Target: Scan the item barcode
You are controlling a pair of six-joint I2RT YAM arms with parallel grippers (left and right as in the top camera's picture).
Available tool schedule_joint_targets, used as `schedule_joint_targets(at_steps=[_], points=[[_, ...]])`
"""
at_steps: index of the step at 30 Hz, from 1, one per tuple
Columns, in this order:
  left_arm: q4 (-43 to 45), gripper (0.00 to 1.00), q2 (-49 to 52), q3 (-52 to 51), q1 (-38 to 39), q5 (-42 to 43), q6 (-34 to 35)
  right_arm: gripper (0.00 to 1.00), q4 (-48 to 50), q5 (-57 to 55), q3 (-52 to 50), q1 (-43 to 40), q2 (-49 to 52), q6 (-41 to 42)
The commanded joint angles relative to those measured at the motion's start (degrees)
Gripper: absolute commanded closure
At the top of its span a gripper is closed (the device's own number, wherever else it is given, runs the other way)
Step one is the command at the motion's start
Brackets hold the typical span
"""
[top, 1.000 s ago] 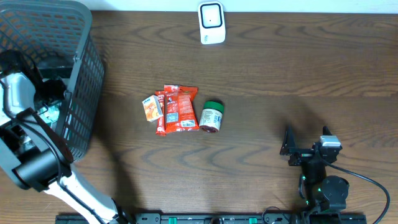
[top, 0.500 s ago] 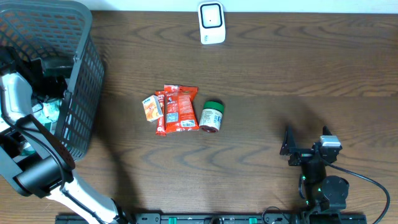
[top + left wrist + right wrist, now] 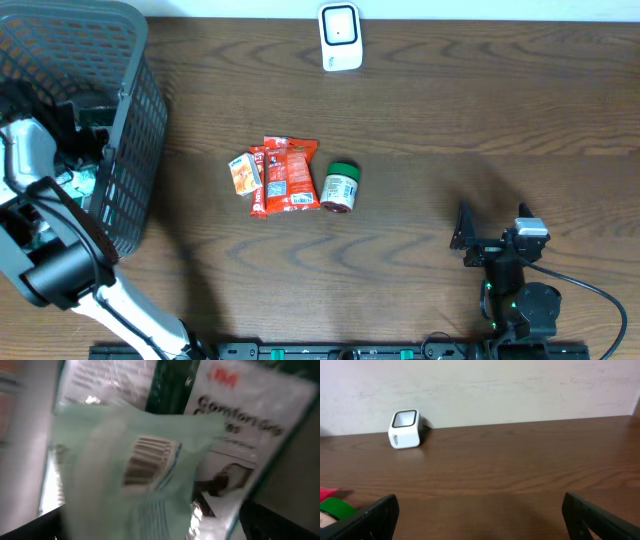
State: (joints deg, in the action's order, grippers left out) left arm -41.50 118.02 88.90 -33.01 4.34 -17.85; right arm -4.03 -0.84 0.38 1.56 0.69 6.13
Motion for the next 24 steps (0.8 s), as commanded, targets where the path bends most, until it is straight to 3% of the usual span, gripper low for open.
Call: schedule_joint_targets(at_steps=[1,13,21,23,24], points=[[-0.24,0.02,3.26,-0.94,-0.17,2.78,-3.32,0.01,-0.2,-0.13,-0.07,-0.39,-0.2,0.66],[0.74,0.03,6.32,-0.94,-0.2,5.07,-5.66,0.01,-0.2,-0.13,-0.07,-0.39,-0.22,0.66],[2.19,0.38,6.43,-2.56,-0.2,5.09,-5.55,0.01,-0.2,-0.13,-0.07,-0.39,-0.2,0.66],[2.14,0.64,6.43,-2.6,-0.2,5.14,-5.01,0.01,-0.2,-0.13,-0.07,-0.39,-0.2,0.66],[2.21,0.81,6.43,-2.56,-0.2,5.18,-3.91,0.01,-0.22,-0.13,-0.07,-0.39,-0.2,0.66]])
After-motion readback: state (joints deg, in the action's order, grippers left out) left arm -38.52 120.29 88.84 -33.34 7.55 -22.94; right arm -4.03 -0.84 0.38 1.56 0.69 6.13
